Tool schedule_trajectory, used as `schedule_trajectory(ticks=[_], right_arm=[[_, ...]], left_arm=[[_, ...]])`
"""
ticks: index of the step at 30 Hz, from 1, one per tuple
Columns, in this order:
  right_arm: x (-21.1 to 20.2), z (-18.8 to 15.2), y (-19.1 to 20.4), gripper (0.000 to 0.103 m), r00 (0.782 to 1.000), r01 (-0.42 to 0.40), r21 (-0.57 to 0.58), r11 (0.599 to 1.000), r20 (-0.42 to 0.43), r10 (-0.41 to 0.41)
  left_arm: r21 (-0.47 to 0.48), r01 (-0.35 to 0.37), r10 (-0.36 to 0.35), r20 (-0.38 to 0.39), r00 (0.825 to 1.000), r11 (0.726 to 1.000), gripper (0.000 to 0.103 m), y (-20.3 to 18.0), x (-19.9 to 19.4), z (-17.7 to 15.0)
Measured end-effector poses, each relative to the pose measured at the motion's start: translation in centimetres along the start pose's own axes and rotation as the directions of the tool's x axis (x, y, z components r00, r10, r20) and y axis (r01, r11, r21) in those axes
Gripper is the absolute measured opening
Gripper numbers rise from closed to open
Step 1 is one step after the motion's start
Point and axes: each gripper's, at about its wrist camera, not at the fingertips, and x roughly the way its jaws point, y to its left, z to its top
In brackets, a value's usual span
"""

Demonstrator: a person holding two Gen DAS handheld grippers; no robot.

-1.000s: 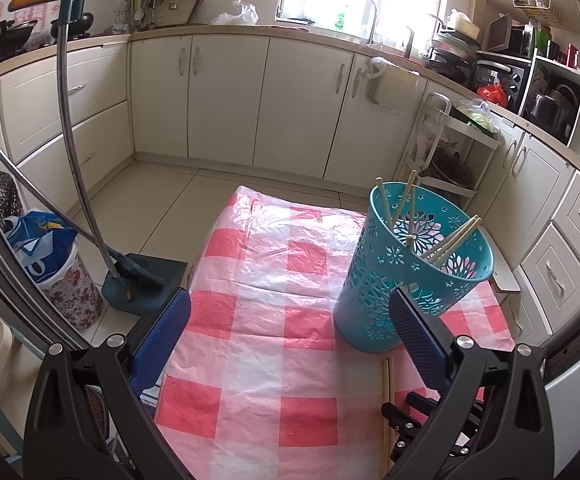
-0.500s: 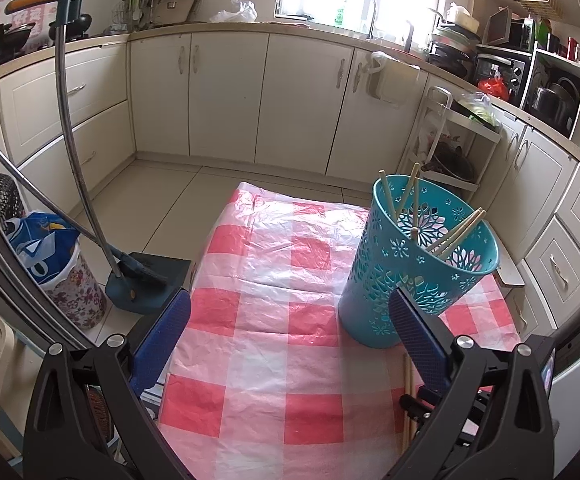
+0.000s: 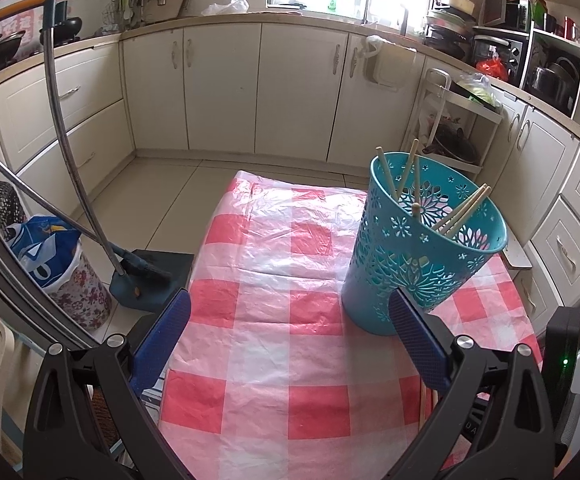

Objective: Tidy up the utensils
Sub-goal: 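Lower both open tools beside the last bamboo sticks, then grasp a bamboo stick with the left tool while the right tool grasps another, then lift the stick with the left tool and drop it into the basket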

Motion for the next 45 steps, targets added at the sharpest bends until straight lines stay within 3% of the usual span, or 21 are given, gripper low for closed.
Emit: schedule_trajectory(ticks=[6,7,9,15,25,30,33,35,37,39,45], right_arm=[[0.8,-0.3,0.7,0.020,0.997,0.074,-0.070,0.995,-0.020,-0.075],[0.9,-0.4,0.9,0.016,0.997,0.076,-0.084,0.994,-0.019,-0.078],[1.1,-0.6,1.8,0.010,0.998,0.046,-0.131,0.990,-0.028,-0.051],[1.1,-1.7,4.3,0.009,0.996,-0.058,-0.276,0.959,-0.075,0.039],[0.7,-0.9,0.8,0.009,0.998,0.005,-0.178,0.984,-0.064,-0.017],[0.3,-0.6,0.4,0.009,0.998,-0.010,-0.155,0.988,-0.063,0.000],[0.6,-0.3,0.7,0.009,0.998,-0.011,-0.146,0.989,-0.061,0.002],[0.6,-0.2,1.0,0.009,0.998,-0.007,-0.158,0.987,-0.067,-0.003],[0.7,-0.2,1.0,0.008,0.997,-0.009,-0.163,0.987,-0.076,-0.004],[0.7,-0.1,0.9,0.007,0.997,-0.012,-0.161,0.987,-0.080,-0.001],[0.7,-0.1,0.5,0.007,0.996,-0.011,-0.146,0.989,-0.086,-0.001]], left_arm=[[0.021,0.004,-0.004,-0.020,1.000,1.000,0.095,-0.6,0.5,-0.4],[0.027,0.006,-0.005,-0.026,1.000,1.000,0.095,-0.8,0.6,-0.5],[0.056,0.012,-0.009,-0.050,0.999,0.998,0.095,-1.4,1.1,-1.0],[0.140,0.036,-0.013,-0.163,0.986,0.990,0.095,-3.4,3.6,-2.8],[0.317,-0.010,0.093,-0.248,0.964,0.948,0.095,-7.1,8.4,-6.5],[0.297,-0.016,0.102,-0.278,0.955,0.955,0.093,-7.1,10.5,-6.9],[0.278,0.016,0.066,-0.286,0.956,0.960,0.074,-7.2,11.1,-7.0],[0.256,0.074,0.004,-0.292,0.956,0.964,0.051,-7.5,11.1,-7.0],[0.273,0.116,-0.032,-0.295,0.955,0.955,0.015,-8.2,10.8,-7.2],[0.280,0.145,-0.057,-0.302,0.952,0.949,0.005,-8.7,10.6,-7.4],[0.163,0.266,-0.192,-0.365,0.911,0.950,0.004,-7.3,9.7,-7.0]])
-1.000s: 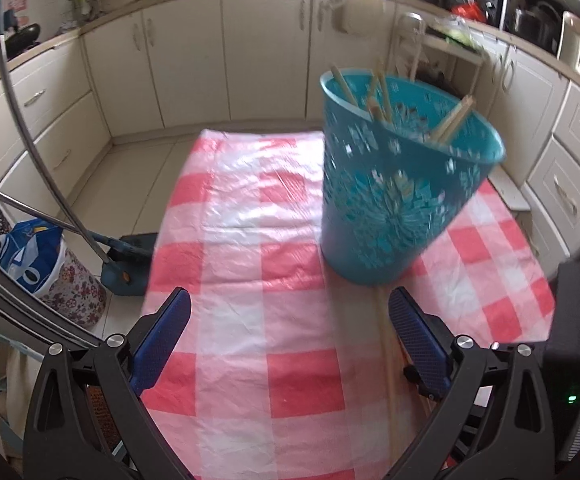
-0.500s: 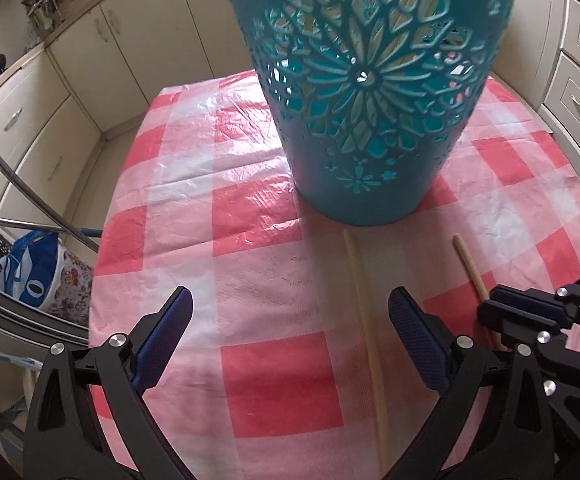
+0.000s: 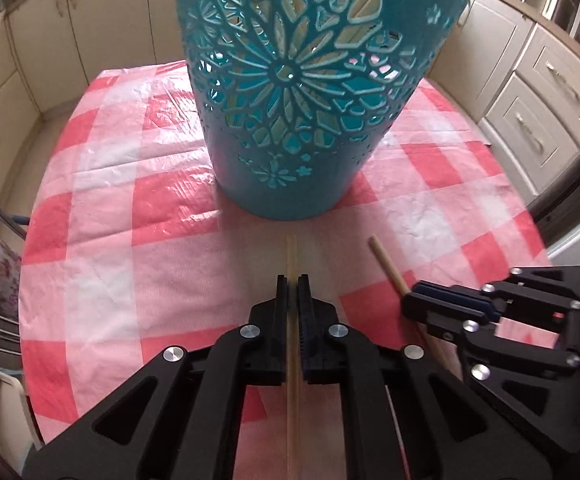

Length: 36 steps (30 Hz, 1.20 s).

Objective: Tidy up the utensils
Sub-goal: 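Lift the stick with the left tool and drop it into the basket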

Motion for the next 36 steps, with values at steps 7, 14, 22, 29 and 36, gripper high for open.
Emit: schedule_trajectory(ticks=[7,14,22,29,36], right_arm=[[0.0,-0.1,-0.1,0.007,1.000,0.000,0.004,1.000,0.001,0.000],[0.1,-0.1,0.0,0.007,1.000,0.006,0.004,1.000,-0.002,-0.006],[0.2,-0.1,0.1,0.007,1.000,0.009,0.000,1.000,-0.001,-0.009],[0.2,-0.1,0.4,0.007,1.000,0.013,-0.012,1.000,-0.002,-0.013],[0.3,0.0,0.6,0.007,1.000,0.020,-0.019,1.000,-0.006,-0.020]], left_arm=[[0.094,0.117,-0.128,0.120,0.985,0.989,0.004,-0.2,-8.1,0.2],[0.127,0.241,-0.273,0.438,0.857,0.962,0.004,0.0,-17.8,4.1],[-0.026,0.230,-0.133,0.750,0.648,0.973,0.005,0.7,-21.2,11.5],[-0.194,0.133,0.074,0.790,0.608,0.972,0.005,1.2,-17.0,15.3],[-0.242,0.089,0.130,0.753,0.645,0.966,0.005,1.9,-13.0,13.7]])
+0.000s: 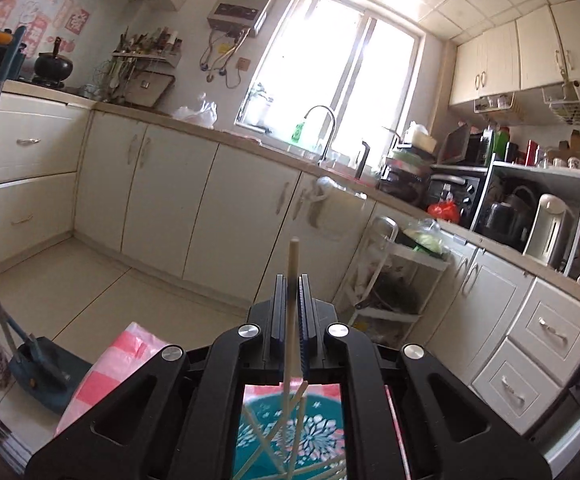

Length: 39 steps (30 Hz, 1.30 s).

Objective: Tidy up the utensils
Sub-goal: 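Lift the stick with the left tool and drop it into the basket, then lift the stick with the right tool and release it into the basket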

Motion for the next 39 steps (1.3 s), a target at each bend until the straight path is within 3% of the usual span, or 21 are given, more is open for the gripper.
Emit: schedule_trajectory(ticks=[4,6,10,16,19,24,27,30,33,39], right_arm=[[0.0,0.0,0.0,0.007,1.000,-0.002,0.001,1.000,-0.002,0.002],[0.0,0.0,0.1,0.007,1.000,-0.002,0.000,1.000,-0.002,0.002],[0.0,-0.1,0.1,0.007,1.000,-0.001,0.000,1.000,0.006,0.001],[-0.1,-0.2,-0.8,0.007,0.999,-0.050,0.042,0.998,0.012,0.049],[-0.4,-0.4,-1.6,0.006,0.995,-0.098,0.081,0.992,0.018,0.097],[-1.3,-0.7,-2.1,0.006,0.982,-0.186,0.120,0.975,0.044,0.182],[-2.0,-0.6,-2.4,0.006,0.971,-0.237,0.131,0.963,0.069,0.229],[-3.0,-0.3,-2.6,0.006,0.953,-0.298,0.140,0.944,0.102,0.285],[-4.8,0.0,-2.6,0.006,0.922,-0.374,0.131,0.918,0.159,0.353],[-11.0,1.5,-2.4,0.006,0.805,-0.529,0.056,0.847,0.348,0.480]], left_arm=[[0.051,-0.008,0.011,-0.068,0.998,0.999,0.005,0.1,0.2,-1.8],[0.083,0.004,0.007,-0.132,0.991,0.997,0.010,0.1,0.3,-2.6],[0.115,-0.027,0.047,-0.180,0.982,0.993,0.051,1.0,-1.7,-3.4],[0.033,-0.115,0.119,-0.168,0.979,0.993,0.074,4.8,-8.5,-3.0],[-0.024,-0.164,0.156,-0.198,0.968,0.986,0.077,7.1,-10.7,-3.6],[-0.054,-0.218,0.199,-0.243,0.949,0.974,0.077,9.4,-10.3,-4.0],[-0.065,-0.221,0.200,-0.238,0.950,0.973,0.077,9.7,-10.3,-3.5],[-0.057,-0.221,0.202,-0.237,0.950,0.974,0.078,9.3,-10.1,-3.2],[-0.058,-0.211,0.191,-0.245,0.951,0.976,0.078,9.1,-9.9,-3.1],[-0.081,-0.214,0.189,-0.245,0.951,0.973,0.079,9.7,-10.2,-2.8]])
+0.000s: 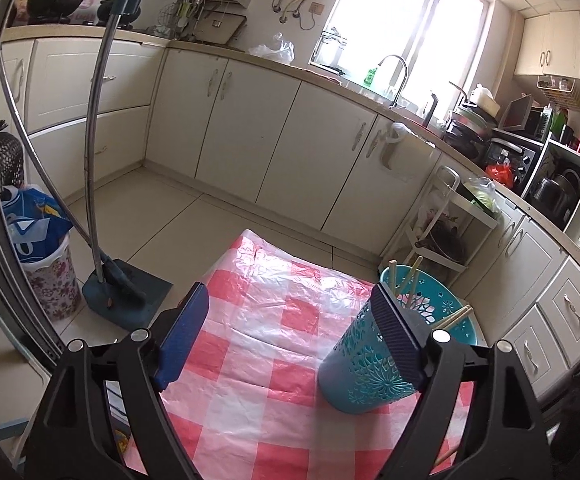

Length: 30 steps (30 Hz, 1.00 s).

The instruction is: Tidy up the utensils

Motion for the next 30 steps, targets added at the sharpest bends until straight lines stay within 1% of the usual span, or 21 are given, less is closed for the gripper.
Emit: schedule_trajectory(ticks=[2,5,9,11,16,21,22,26,30], right_arm=[[-1.1,1.3,0.9,0.006,0.998,-0.028,-0.004,1.000,0.057,0.028],[-2.6,3.9,2.2,0.006,0.988,-0.061,-0.016,0.998,0.138,0.063],[-3.5,7.2,4.2,0.006,0.977,-0.059,-0.059,0.997,0.200,0.070],[-3.9,8.5,5.2,0.006,0.975,-0.048,-0.080,0.996,0.211,0.064],[-3.8,10.9,6.0,0.005,0.973,-0.008,-0.097,0.995,0.227,0.030],[-4.4,12.9,5.7,0.005,0.965,0.030,-0.097,0.995,0.263,-0.004],[-4.5,13.4,5.7,0.005,0.962,0.048,-0.100,0.994,0.273,-0.019],[-3.6,14.4,5.1,0.005,0.958,0.093,-0.101,0.991,0.279,-0.062],[-1.4,14.6,3.9,0.005,0.960,0.151,-0.098,0.984,0.252,-0.122]], left_arm=[[-0.011,-0.001,0.001,0.000,1.000,1.000,0.079,0.4,-0.1,0.1],[-0.023,0.000,0.000,0.001,1.000,1.000,0.079,1.0,-0.2,0.4],[-0.039,-0.004,0.004,0.000,1.000,0.999,0.080,1.8,-0.4,0.7],[-0.055,-0.005,0.005,-0.002,1.000,0.998,0.080,2.3,-0.4,0.9],[-0.078,-0.003,0.003,-0.005,1.000,0.997,0.080,2.9,-0.4,1.1],[-0.076,0.005,-0.005,-0.010,1.000,0.997,0.080,2.6,-0.3,1.0],[-0.075,0.006,-0.007,-0.011,1.000,0.997,0.080,2.6,-0.3,1.0],[-0.075,0.006,-0.007,-0.014,1.000,0.997,0.080,2.5,-0.2,1.0],[-0.078,0.006,-0.008,-0.019,1.000,0.997,0.080,2.5,-0.2,0.9]])
